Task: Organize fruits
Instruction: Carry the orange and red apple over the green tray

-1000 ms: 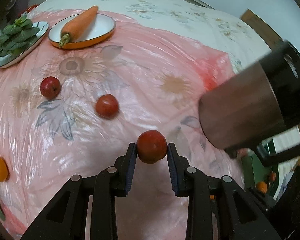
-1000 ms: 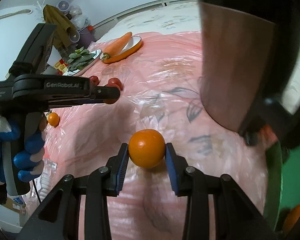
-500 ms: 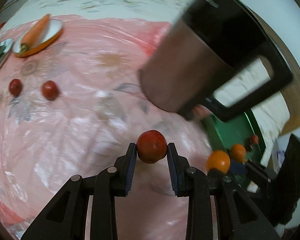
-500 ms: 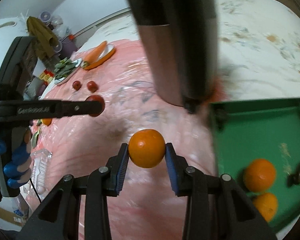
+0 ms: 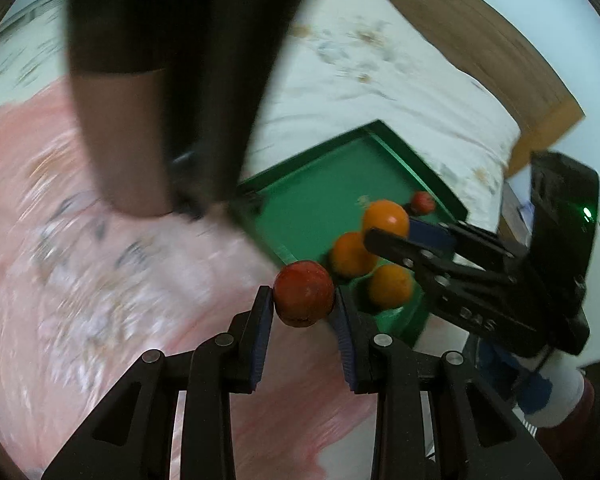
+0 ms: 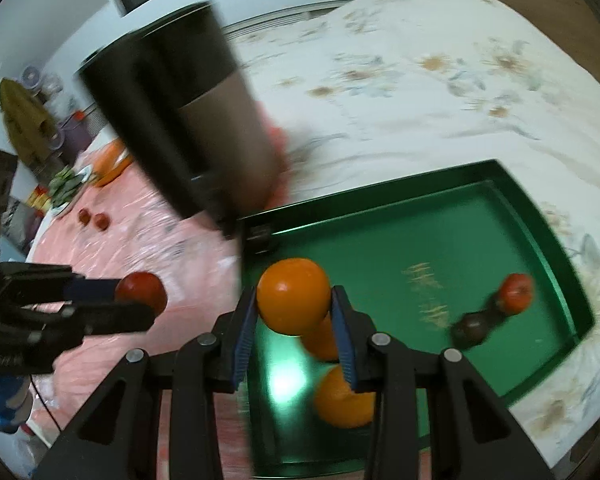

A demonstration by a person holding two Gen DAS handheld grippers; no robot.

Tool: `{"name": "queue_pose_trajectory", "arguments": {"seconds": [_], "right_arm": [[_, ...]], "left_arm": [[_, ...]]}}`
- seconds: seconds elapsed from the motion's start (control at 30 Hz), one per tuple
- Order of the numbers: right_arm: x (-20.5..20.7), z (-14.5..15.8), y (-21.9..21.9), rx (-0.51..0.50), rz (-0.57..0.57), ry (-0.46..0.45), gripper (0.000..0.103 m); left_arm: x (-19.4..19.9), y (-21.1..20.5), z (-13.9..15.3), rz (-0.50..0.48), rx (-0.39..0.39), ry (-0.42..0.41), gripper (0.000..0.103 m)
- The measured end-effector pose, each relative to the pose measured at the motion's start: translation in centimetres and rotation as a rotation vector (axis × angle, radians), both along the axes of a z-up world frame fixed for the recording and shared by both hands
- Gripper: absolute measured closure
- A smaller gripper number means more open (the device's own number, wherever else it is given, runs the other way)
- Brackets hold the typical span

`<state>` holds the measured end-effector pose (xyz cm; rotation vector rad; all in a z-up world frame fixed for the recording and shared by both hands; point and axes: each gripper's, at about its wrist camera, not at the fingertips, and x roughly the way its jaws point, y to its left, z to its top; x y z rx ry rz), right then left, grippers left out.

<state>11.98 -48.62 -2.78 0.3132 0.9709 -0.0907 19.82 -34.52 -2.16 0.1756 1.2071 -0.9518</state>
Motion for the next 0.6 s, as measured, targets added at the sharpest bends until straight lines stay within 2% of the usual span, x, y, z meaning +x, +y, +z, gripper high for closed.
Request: {"name": "queue_pose_trajectory", "arguments": {"seconds": [0.27, 0.37, 0.6], "right_arm": [[0.2, -0.5, -6.0, -0.025, -0.071, 0.010, 0.076], [0.3, -0.8, -7.4, -0.031, -0.081, 0.015, 0.076], [1.1, -2.2, -10.2, -0.049, -0.114, 0.029, 0.076]], "left_arm": [[1.0, -7.8, -0.1, -0.089, 0.005, -0.051, 0.077], [1.6, -10.4, -0.9, -0.135, 0.029, -0.102, 0.077], [2.9, -12.5, -3.4, -0.185, 0.065, -0.146, 0.077]]}}
